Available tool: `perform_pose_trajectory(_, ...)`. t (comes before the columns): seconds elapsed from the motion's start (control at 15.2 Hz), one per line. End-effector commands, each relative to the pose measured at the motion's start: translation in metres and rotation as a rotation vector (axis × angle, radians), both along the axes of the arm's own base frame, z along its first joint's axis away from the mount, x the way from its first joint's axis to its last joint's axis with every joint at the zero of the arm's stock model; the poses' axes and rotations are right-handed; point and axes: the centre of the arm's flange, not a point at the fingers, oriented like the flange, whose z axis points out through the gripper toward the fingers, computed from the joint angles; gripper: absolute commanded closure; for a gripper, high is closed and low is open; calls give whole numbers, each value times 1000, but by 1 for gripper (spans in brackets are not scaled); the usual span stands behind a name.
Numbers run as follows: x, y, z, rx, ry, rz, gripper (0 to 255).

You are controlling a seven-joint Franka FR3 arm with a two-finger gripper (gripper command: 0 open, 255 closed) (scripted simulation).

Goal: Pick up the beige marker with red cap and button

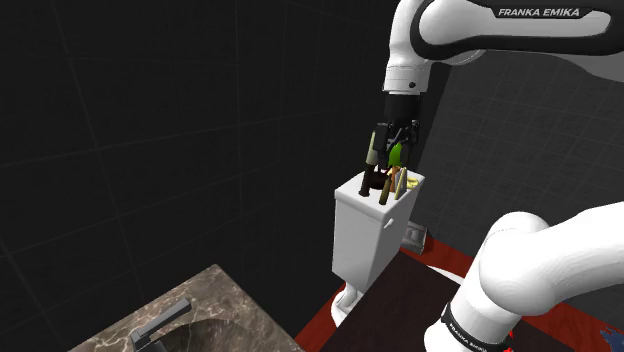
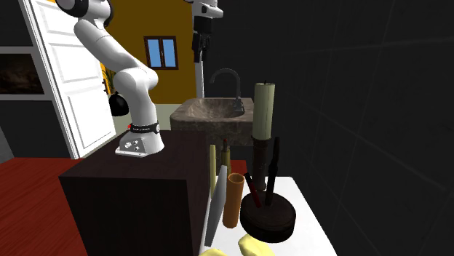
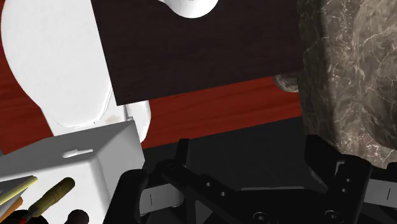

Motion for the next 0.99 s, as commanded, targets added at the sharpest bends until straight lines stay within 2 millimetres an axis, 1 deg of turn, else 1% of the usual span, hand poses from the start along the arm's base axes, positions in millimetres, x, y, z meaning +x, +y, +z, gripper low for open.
perform_pose_trajectory(0.0,0,0,0,0,0,0,0)
perform_pose_trajectory(0.92,55,-142,-81,-88,-37,-92,0)
